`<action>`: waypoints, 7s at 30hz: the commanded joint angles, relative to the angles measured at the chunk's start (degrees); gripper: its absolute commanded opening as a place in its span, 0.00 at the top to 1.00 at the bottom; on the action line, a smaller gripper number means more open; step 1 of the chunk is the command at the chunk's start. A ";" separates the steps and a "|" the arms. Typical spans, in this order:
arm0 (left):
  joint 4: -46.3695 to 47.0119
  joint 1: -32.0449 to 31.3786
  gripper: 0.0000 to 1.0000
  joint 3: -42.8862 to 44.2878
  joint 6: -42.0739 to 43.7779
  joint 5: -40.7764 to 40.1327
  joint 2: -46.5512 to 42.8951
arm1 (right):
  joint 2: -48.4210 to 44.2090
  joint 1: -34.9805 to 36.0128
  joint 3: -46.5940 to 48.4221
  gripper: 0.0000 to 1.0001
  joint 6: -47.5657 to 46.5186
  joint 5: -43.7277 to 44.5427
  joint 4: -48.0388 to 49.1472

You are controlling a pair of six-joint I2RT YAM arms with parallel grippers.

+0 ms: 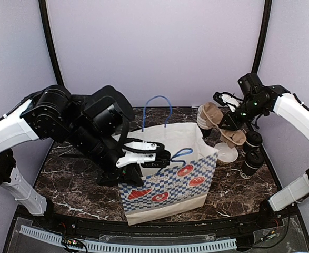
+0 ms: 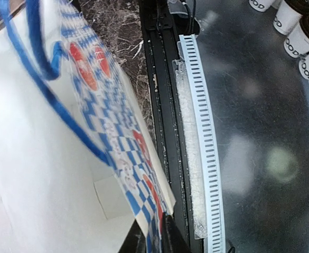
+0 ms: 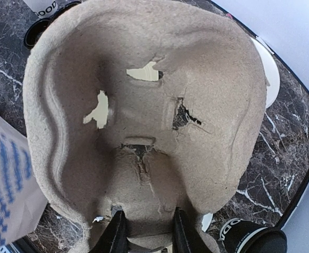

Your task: Pack the takeout coffee

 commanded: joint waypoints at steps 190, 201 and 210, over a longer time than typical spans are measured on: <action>26.99 28.98 0.99 -4.87 5.54 12.19 3.36 | 1.05 -23.07 -14.08 0.22 -25.61 9.18 -17.30; 23.05 29.87 0.99 -1.87 8.87 10.62 2.88 | -6.17 -15.69 -4.20 0.33 -22.78 -0.04 -27.23; 21.14 29.88 0.99 1.70 9.34 12.18 3.74 | -7.85 -15.13 5.49 0.36 -23.35 -9.07 -27.25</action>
